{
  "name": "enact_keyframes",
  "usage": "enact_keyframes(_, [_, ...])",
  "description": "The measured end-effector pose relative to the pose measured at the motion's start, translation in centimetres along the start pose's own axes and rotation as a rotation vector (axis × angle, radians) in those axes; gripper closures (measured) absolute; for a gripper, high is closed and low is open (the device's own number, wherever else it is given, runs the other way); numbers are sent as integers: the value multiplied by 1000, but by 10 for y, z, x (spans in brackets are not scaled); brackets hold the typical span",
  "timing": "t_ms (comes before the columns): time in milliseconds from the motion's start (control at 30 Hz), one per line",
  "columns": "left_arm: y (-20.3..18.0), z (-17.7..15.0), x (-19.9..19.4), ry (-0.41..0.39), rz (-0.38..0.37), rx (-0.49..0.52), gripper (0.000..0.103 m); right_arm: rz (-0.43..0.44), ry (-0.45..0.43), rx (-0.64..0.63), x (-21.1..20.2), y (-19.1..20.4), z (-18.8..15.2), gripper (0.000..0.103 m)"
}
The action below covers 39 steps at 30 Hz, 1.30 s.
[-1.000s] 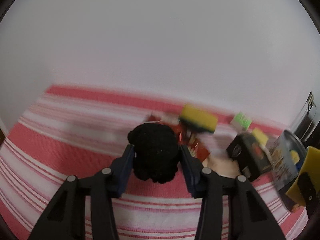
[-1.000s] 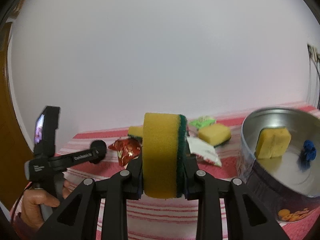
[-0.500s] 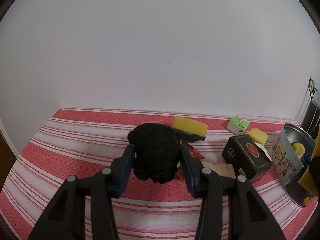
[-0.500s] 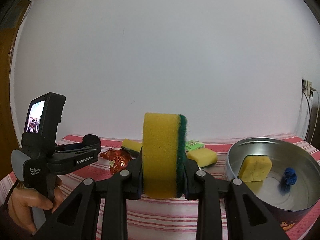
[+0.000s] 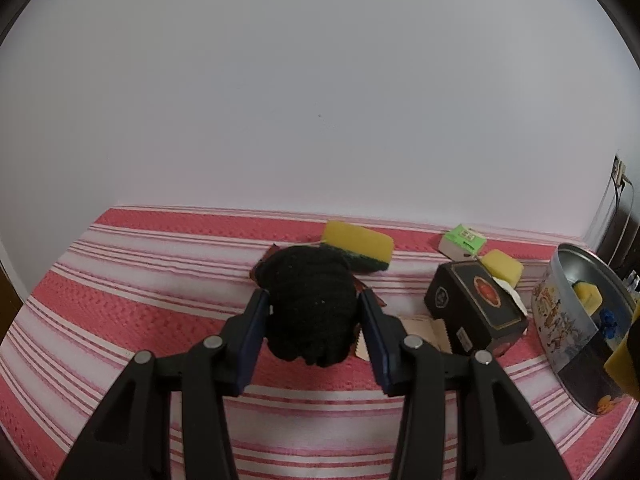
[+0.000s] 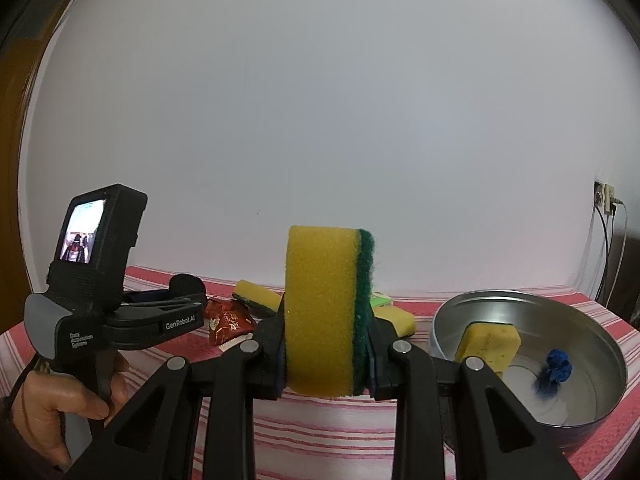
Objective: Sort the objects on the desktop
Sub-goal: 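Lift and carry the sponge and black ball over the silver tin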
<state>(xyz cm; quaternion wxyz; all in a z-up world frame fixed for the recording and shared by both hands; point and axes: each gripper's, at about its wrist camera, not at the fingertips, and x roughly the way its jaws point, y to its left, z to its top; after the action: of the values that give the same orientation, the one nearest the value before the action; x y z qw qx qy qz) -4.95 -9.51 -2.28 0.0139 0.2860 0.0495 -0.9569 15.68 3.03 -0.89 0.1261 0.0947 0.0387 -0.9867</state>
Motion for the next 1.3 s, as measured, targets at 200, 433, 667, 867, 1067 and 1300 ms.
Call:
enact_keyframes(200, [-12,-6,-3,5,3,32,58,-1,4,33,-6,-13,0,72])
enact_keyframes(433, [-30,-13,-14,-6,-15,68,58,-10,-17,39,-20,-27,-1,72])
enact_keyframes(667, [-59,-20,-30,-23,-60,122,58,-51,-44,52,-49,-61,0,72])
enact_keyframes(867, [-81,-22,-45,-51,-93,149,58,-94,-48,62,-64,-73,-1,72])
enact_keyframes(1067, [-106,-23,-59,-59,-152,147,58,-148,-35,106,-66,-98,-2,72])
enact_keyframes(1300, [-145,-26,-68,-49,-222,185,57,-254,-33,137,-93,-126,-2,72])
